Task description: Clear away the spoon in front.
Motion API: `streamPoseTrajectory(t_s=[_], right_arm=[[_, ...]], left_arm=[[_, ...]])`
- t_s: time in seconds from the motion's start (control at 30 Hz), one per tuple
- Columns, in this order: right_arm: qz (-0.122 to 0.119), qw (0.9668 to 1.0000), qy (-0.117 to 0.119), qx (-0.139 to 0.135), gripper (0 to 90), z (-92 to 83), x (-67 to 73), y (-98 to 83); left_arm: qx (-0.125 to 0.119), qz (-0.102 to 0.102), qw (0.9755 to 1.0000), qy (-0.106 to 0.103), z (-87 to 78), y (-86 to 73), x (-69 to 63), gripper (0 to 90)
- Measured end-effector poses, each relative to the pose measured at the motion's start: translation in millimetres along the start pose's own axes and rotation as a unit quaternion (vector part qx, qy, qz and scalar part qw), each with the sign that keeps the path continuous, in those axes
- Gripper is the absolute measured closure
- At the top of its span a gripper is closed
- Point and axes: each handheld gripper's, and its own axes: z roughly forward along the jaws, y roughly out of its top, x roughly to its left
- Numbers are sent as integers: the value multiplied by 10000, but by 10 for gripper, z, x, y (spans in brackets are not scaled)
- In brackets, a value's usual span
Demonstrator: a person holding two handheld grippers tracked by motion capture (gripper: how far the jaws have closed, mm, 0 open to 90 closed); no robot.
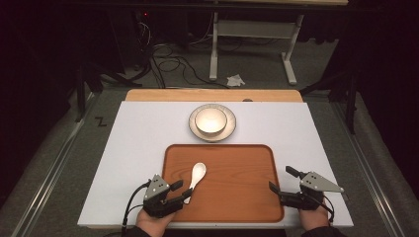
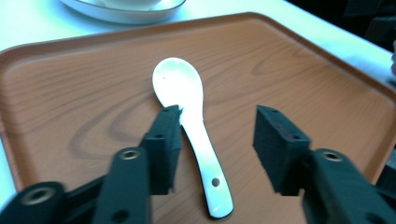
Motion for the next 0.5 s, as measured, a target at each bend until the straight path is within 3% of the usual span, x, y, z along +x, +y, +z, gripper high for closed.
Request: streamPoseTrajectory(t_s=[0.1, 0.2, 0.27, 0.3, 0.33, 0.4, 0.5], right_arm=[[4, 10000, 2, 2, 164, 0, 0, 0], [2, 10000, 5, 2, 164, 0, 1, 0], [-2, 10000, 7, -2, 164, 1, 0, 2], [-2, 10000, 7, -2, 164, 1, 0, 2], [6, 10000, 10, -4, 164, 4, 1, 5], [-6, 10000, 21, -6, 163, 7, 3, 7], [-21, 10000, 29, -4, 164, 10, 7, 8]], left_arm=[[259, 65, 9996, 110, 11, -3, 11, 750], [683, 122, 9968, 394, 42, -14, 9, 900], [1015, 277, 9925, 620, 85, -25, -9, 900], [1015, 277, 9925, 620, 85, -25, -9, 900], [1223, 352, 9896, 669, 121, -37, -32, 900], [1341, 391, 9879, 675, 142, -38, -61, 900], [1370, 410, 9874, 671, 150, -36, -84, 900]])
